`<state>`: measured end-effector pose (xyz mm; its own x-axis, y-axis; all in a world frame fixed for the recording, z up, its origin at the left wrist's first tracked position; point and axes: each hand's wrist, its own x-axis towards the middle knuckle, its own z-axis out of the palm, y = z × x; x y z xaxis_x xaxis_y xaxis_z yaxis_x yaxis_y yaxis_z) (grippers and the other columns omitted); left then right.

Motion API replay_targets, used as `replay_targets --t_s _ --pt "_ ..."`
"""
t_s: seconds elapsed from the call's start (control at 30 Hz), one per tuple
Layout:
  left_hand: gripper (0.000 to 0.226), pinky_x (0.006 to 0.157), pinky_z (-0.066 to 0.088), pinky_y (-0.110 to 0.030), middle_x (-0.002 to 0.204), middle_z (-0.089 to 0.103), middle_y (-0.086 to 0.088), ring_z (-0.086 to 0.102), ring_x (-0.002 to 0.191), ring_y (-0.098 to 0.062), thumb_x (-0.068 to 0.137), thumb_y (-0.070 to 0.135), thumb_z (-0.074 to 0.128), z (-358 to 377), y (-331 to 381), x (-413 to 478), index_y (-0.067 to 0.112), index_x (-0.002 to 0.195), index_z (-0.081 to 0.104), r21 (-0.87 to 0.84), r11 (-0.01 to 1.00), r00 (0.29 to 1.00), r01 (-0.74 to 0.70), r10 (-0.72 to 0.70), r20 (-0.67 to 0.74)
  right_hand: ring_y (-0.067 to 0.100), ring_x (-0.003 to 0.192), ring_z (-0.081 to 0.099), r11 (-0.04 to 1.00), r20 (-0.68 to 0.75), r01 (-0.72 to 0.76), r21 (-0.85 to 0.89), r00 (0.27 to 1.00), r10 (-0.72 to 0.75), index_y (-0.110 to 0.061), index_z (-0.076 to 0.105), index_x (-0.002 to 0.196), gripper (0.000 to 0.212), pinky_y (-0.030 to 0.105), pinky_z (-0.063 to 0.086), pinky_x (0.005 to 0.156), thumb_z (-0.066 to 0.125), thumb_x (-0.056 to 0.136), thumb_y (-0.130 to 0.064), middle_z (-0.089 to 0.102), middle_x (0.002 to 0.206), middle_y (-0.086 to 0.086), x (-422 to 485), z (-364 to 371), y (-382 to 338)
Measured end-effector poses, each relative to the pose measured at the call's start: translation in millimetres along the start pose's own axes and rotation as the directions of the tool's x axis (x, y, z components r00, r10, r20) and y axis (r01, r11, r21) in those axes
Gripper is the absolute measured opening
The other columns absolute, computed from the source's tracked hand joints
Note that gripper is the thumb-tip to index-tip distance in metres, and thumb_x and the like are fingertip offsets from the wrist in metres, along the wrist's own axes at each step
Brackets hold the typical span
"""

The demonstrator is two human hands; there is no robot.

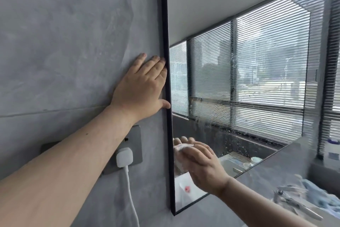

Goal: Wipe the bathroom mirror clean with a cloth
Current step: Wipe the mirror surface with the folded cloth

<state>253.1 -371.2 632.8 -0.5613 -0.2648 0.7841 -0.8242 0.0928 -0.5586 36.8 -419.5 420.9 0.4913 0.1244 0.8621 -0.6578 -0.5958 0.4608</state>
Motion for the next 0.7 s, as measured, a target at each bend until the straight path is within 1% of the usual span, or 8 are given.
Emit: replay_targets --t_s 0.07,0.13,0.3,0.4,0.5,0.57,0.63,0.7 --pt "0.102 0.12 0.022 -0.052 0.146 0.049 -0.019 0.041 0.14 -0.032 0.064 0.07 0.069 -0.7 0.2 -0.3 -0.004 0.134 0.054 -0.003 1.0 1.0 0.002 -0.002 0.004 0.023 0.115 0.055 0.996 -0.081 -0.093 -0.013 0.993 0.091 -0.018 0.063 0.131 0.033 0.041 0.045 0.104 0.049 0.101 -0.023 0.053 0.128 -0.001 25.4 4.5 7.7" --pt "0.102 0.12 0.023 -0.052 0.146 0.049 -0.019 0.042 0.139 -0.032 0.064 0.07 0.068 -0.8 0.1 -0.2 -0.004 0.133 0.055 -0.006 1.0 1.0 0.006 -0.006 0.004 0.026 0.108 0.056 0.979 -0.171 -0.201 -0.035 0.966 0.193 -0.019 0.061 0.132 0.034 0.041 0.044 0.094 0.045 0.101 -0.023 0.055 0.126 0.001 63.0 4.5 19.9" --pt "0.103 0.119 0.024 -0.051 0.145 0.05 -0.019 0.043 0.138 -0.032 0.062 0.07 0.07 0.1 -0.7 -0.8 -0.004 0.133 0.055 -0.008 1.0 1.0 0.003 -0.002 0.009 0.025 0.096 0.053 0.885 -0.347 -0.463 0.051 0.822 0.451 -0.007 0.071 0.119 0.038 0.035 0.041 0.088 0.043 0.093 -0.014 0.064 0.111 0.011 135.9 -0.3 76.0" --pt "0.103 0.119 0.025 -0.052 0.144 0.051 -0.019 0.044 0.138 -0.032 0.062 0.07 0.071 1.4 -0.7 -1.5 -0.004 0.133 0.056 -0.003 1.0 1.0 -0.004 0.004 0.011 0.033 0.104 0.053 0.725 -0.363 -0.677 0.122 0.65 0.668 -0.01 0.068 0.126 0.041 0.046 0.049 0.091 0.042 0.094 -0.012 0.061 0.115 0.012 126.8 -4.2 125.5" --pt "0.102 0.118 0.025 -0.052 0.143 0.052 -0.02 0.045 0.137 -0.033 0.061 0.07 0.072 2.6 -0.4 -1.2 -0.004 0.131 0.057 0.006 1.0 1.0 -0.009 0.009 0.011 0.031 0.111 0.051 0.532 -0.346 -0.812 0.242 0.44 0.829 -0.015 0.066 0.131 0.041 0.054 0.044 0.098 0.047 0.095 -0.007 0.055 0.116 0.002 110.7 -9.0 154.9" --pt "0.102 0.118 0.026 -0.052 0.142 0.053 -0.02 0.046 0.136 -0.033 0.061 0.069 0.072 2.6 -0.4 -1.6 -0.005 0.13 0.057 -0.001 1.0 1.0 -0.009 0.009 0.006 0.031 0.11 0.051 0.529 -0.332 -0.821 0.214 0.448 0.83 -0.015 0.067 0.129 0.04 0.05 0.045 0.098 0.049 0.095 -0.006 0.056 0.116 0.004 108.5 -9.2 146.3" --pt "0.101 0.118 0.026 -0.052 0.143 0.052 -0.02 0.046 0.136 -0.033 0.062 0.068 0.072 0.7 0.2 -1.5 -0.005 0.131 0.057 -0.007 1.0 1.0 -0.006 0.007 0.024 0.029 0.106 0.052 0.631 -0.314 -0.759 0.16 0.567 0.762 -0.013 0.068 0.127 0.038 0.034 0.042 0.091 0.05 0.094 -0.006 0.057 0.117 0.007 101.1 -8.7 118.4" --pt "0.101 0.118 0.025 -0.052 0.143 0.052 -0.02 0.045 0.137 -0.033 0.062 0.068 0.073 -1.0 0.6 -0.7 -0.005 0.13 0.057 -0.013 1.0 0.999 -0.002 0.003 0.051 0.018 0.105 0.048 0.736 -0.278 -0.666 0.117 0.69 0.669 -0.013 0.068 0.126 0.038 0.027 0.038 0.087 0.049 0.094 -0.011 0.053 0.12 -0.001 79.4 -5.9 83.1"
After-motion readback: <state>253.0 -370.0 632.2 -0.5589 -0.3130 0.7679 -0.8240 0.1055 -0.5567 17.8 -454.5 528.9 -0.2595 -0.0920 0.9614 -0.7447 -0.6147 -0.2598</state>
